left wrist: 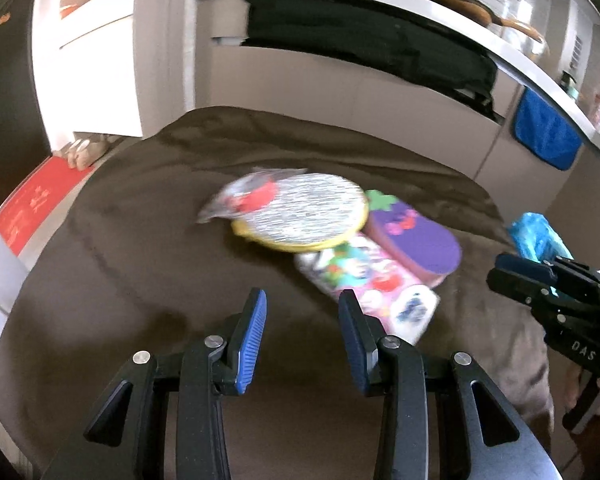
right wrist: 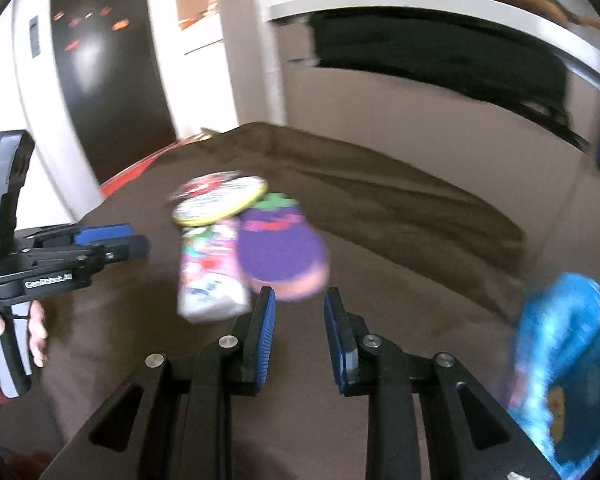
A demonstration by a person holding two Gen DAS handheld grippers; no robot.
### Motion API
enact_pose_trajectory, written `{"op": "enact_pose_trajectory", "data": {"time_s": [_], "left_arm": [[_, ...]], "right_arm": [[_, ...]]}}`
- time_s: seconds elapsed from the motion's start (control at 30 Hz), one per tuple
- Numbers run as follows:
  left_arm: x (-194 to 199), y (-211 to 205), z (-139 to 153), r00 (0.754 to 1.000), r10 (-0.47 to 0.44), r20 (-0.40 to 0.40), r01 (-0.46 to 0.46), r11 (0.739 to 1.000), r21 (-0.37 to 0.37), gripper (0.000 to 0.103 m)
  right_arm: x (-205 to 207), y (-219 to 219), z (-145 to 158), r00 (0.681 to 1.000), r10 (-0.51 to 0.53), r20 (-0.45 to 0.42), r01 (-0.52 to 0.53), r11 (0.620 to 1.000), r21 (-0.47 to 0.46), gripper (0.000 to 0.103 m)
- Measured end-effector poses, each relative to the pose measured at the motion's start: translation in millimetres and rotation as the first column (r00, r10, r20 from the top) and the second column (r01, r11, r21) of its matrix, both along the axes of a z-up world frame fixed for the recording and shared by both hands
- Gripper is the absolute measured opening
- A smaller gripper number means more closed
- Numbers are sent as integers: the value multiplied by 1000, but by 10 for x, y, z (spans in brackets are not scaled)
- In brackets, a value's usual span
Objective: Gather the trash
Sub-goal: 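Move both open tools back over the remaining items on the table, then grasp the tape roll in its clear bag with the left tool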
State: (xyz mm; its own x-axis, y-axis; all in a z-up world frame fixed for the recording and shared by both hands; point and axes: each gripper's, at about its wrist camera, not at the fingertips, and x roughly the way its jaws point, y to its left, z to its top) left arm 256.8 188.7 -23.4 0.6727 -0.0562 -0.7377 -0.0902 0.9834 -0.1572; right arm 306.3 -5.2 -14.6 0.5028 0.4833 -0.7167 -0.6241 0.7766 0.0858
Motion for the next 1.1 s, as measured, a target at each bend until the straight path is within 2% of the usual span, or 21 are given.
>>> {"op": "enact_pose_trajectory", "data": {"time_s": [0.23, 0.33, 0.4, 0.43, 0.53, 0.67, 0.87, 0.93, 1.1], "left_arm": [[-90, 492, -60, 998, 68, 8, -68, 996, -55, 39], [-108, 636, -78, 998, 60, 17, -58, 995, -75, 41], [-77, 684, -90, 999, 40, 15, -39, 994, -99, 50], [-46, 703, -96, 999, 29, 13, -28, 993, -111, 57], [67, 741, -84, 999, 36, 33, -33, 994, -102, 59], [320, 744, -54, 999, 6, 48, -2, 996, -93, 59], [827, 623, -26, 991, -119, 53, 122, 991, -51, 59], [1028, 605, -61, 990, -136, 33, 137, 990, -30, 59], [1471, 652, -264, 987, -137, -81, 135, 990, -30, 59]], "right_arm": [[-4, 634, -45, 995, 100, -19, -101, 994, -30, 23], [38, 760, -90, 993, 113, -29, -114, 992, -46, 23], [61, 795, -114, 994, 108, -33, -110, 993, -50, 23], [78, 799, -121, 994, 105, -34, -106, 993, -49, 23], [115, 763, -122, 996, 86, -31, -87, 995, -51, 23], [178, 675, -134, 998, 56, -31, -58, 997, -50, 23], [275, 490, -175, 999, 9, -44, -11, 999, -45, 23], [279, 451, -187, 999, 3, -48, -5, 999, -42, 23], [314, 378, -200, 999, -4, -54, 2, 1000, -31, 23]]}}
